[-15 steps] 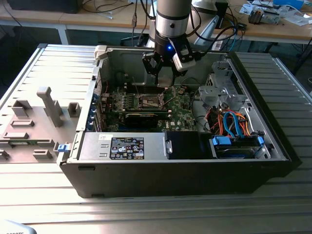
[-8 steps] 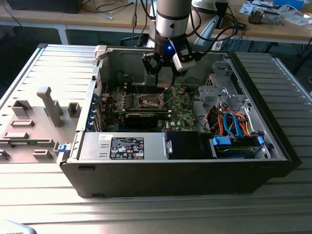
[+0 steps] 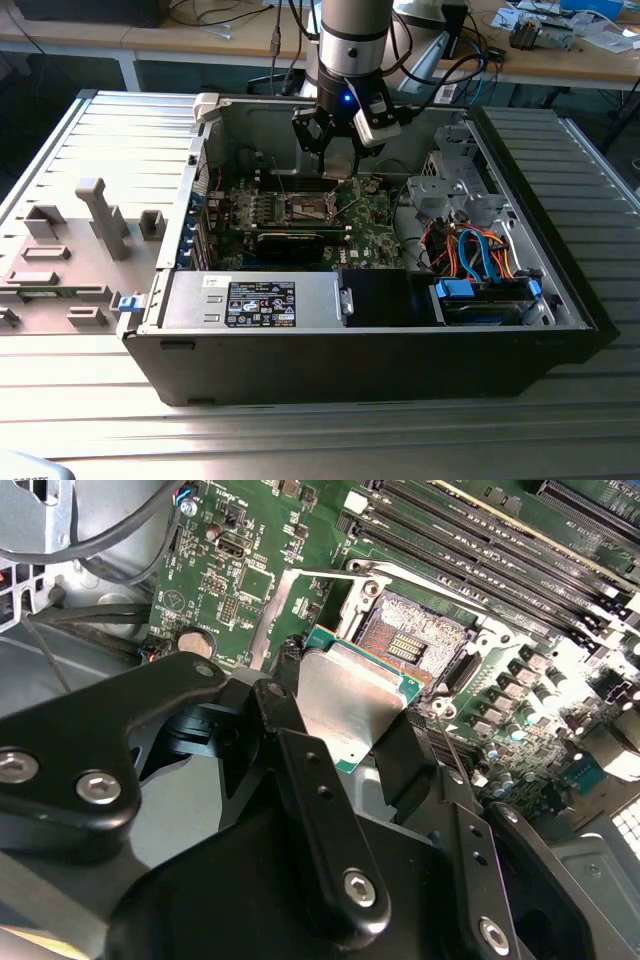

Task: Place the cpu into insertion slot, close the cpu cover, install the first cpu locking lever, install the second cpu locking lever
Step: 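Place the cpu into insertion slot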

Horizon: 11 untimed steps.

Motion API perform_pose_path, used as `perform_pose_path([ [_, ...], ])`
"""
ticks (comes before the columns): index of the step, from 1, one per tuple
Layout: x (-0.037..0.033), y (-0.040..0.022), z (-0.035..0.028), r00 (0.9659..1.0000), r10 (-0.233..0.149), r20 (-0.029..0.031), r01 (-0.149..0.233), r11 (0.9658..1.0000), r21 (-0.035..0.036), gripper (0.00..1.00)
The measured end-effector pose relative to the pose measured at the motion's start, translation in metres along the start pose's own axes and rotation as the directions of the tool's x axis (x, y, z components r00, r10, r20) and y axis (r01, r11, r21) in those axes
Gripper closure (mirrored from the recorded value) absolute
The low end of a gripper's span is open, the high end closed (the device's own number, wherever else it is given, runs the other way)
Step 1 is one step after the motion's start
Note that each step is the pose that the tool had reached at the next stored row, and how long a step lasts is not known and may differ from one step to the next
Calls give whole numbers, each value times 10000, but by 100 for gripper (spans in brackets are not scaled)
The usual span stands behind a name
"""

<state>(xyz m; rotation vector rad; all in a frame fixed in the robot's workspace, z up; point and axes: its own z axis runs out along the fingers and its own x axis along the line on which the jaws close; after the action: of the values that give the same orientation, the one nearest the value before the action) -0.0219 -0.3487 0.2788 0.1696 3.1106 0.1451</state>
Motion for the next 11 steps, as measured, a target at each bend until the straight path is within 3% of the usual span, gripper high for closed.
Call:
perform_pose_path([
  [11,0,0,1,10000,98,9,-98,10000,2,46],
])
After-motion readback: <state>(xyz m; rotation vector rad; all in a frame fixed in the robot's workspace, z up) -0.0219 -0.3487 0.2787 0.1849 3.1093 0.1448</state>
